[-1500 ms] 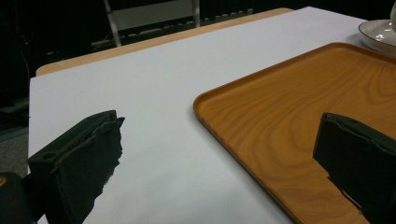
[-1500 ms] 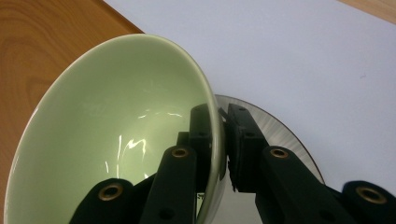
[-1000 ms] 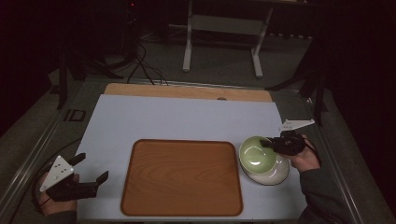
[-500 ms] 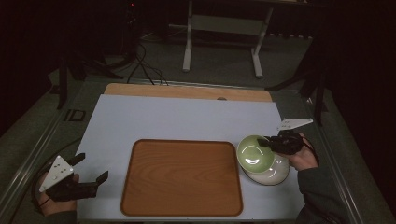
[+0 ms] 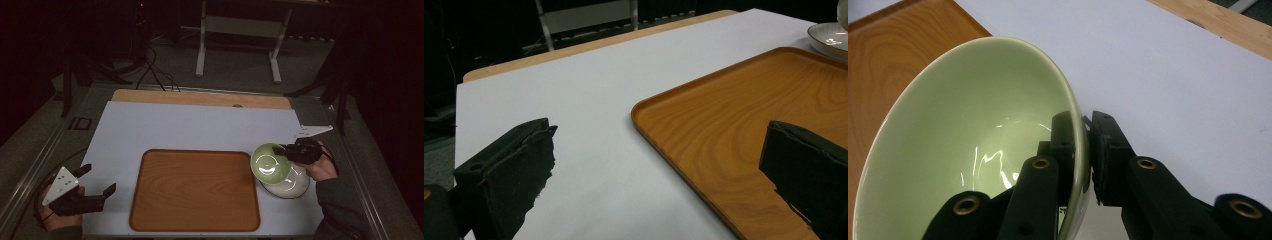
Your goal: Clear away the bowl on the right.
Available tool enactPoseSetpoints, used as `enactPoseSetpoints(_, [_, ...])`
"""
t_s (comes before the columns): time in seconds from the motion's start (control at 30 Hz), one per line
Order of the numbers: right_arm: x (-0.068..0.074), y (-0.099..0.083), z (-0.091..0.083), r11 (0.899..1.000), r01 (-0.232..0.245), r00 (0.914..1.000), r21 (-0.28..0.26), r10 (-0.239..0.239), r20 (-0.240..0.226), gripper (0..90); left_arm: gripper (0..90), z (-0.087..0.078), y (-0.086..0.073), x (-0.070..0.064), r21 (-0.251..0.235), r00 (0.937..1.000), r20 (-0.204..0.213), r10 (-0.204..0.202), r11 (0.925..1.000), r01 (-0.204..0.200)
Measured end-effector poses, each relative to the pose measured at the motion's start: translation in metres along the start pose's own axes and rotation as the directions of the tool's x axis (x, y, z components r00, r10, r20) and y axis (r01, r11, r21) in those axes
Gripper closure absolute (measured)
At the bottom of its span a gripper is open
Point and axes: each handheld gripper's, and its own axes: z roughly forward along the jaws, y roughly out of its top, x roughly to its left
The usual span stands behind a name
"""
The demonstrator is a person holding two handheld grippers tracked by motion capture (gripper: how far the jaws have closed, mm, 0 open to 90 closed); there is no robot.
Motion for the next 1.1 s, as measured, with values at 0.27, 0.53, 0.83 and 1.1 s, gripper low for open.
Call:
enactPoseSetpoints(0.27, [0.004,0.006,0.005,1.000,0.011,0.9998,-0.013,-0.011,-0.016,81.0,1.2,0.000,0.000,0.000,0.001,1.0000,0.000,-0.001,1.0000,0.001])
enactPoseSetpoints(0.53, [0.007,0.012,0.007,0.999,0.018,0.9995,-0.026,-0.018,-0.025,81.0,1.2,0.000,0.000,0.000,-0.002,1.0000,0.000,0.000,1.0000,0.000])
enactPoseSetpoints(0.83, [0.012,0.018,0.012,0.999,0.023,0.9989,-0.041,-0.025,-0.040,81.0,1.2,0.000,0.000,0.000,-0.002,1.0000,0.000,0.000,1.0000,0.000])
enactPoseSetpoints(1.1, [0.017,0.022,0.019,0.998,0.027,0.9978,-0.052,-0.030,-0.059,81.0,1.2,-0.001,0.000,0.000,-0.006,1.0000,-0.002,-0.001,1.0000,0.001])
